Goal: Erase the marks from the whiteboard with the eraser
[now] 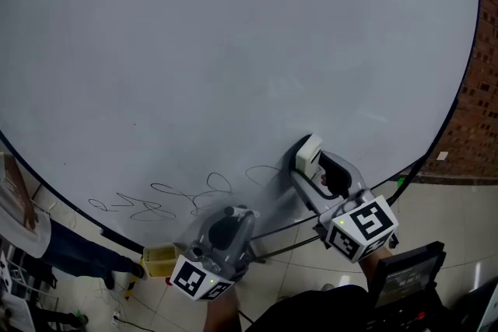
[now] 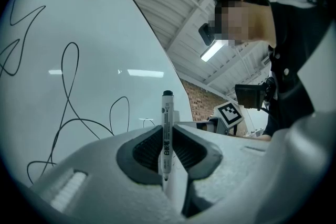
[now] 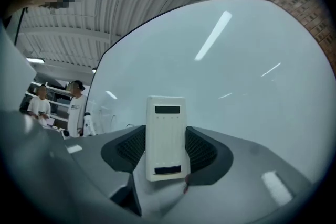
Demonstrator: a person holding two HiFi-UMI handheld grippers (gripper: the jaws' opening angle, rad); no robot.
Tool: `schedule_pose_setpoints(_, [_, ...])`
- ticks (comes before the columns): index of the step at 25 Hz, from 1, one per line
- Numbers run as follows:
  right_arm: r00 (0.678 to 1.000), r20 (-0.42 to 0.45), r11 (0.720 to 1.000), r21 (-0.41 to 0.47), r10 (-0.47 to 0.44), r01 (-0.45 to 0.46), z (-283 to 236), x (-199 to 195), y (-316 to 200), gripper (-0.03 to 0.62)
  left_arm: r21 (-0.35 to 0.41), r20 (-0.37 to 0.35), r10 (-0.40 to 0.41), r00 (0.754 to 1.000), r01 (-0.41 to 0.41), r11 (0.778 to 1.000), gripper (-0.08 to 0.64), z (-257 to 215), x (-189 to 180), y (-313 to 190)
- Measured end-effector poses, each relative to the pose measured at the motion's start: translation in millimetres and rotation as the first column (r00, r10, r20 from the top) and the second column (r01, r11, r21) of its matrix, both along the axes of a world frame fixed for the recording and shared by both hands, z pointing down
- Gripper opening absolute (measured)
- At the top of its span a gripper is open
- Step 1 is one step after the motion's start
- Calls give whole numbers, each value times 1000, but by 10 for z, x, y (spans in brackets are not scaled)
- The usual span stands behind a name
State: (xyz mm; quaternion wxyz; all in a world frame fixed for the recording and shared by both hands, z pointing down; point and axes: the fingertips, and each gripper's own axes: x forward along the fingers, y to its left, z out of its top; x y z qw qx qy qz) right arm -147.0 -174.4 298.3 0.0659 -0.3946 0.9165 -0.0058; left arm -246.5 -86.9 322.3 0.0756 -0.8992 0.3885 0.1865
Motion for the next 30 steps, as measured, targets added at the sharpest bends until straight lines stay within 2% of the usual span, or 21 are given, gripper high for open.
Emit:
schedule_pose_setpoints(3, [993, -40, 994, -32, -109, 108, 193, -334, 146, 239, -4, -1, -5, 1000, 5, 1000, 57, -11, 22, 7])
schedule_pose_setpoints(6, [991, -23, 990, -46, -131, 130, 208, -291, 135, 239, -14, 10, -10, 1000, 10, 1000, 57, 50, 14, -13])
schedule_pose_setpoints(9, [997, 8, 995, -55, -83, 83, 183, 12, 1, 239, -4, 12, 0, 1000, 0, 1000, 57, 7, 78, -36])
schedule_pose_setpoints(14, [995, 69, 994, -82, 74, -69, 238, 861, -335, 239, 1, 29, 35, 999, -36, 999, 57, -53, 292, -87])
schedule_pose_setpoints(19, [961, 93, 960, -130, 260, -247, 449, 1847, -725, 239, -1, 44, 59, 997, -59, 998, 57, -63, 485, -144])
schedule_pose_setpoints(22, [940, 100, 938, -150, 328, -311, 550, 2250, -879, 239, -4, 48, 70, 996, -70, 998, 57, -95, 602, -155])
schedule_pose_setpoints(26, [932, 111, 933, -155, 344, -325, 606, 2346, -896, 239, -15, 56, 72, 996, -71, 997, 57, -73, 649, -165])
schedule_pose_setpoints(30, [951, 106, 950, -153, 289, -271, 666, 1986, -762, 239, -24, 59, 62, 996, -61, 998, 57, -27, 614, -162])
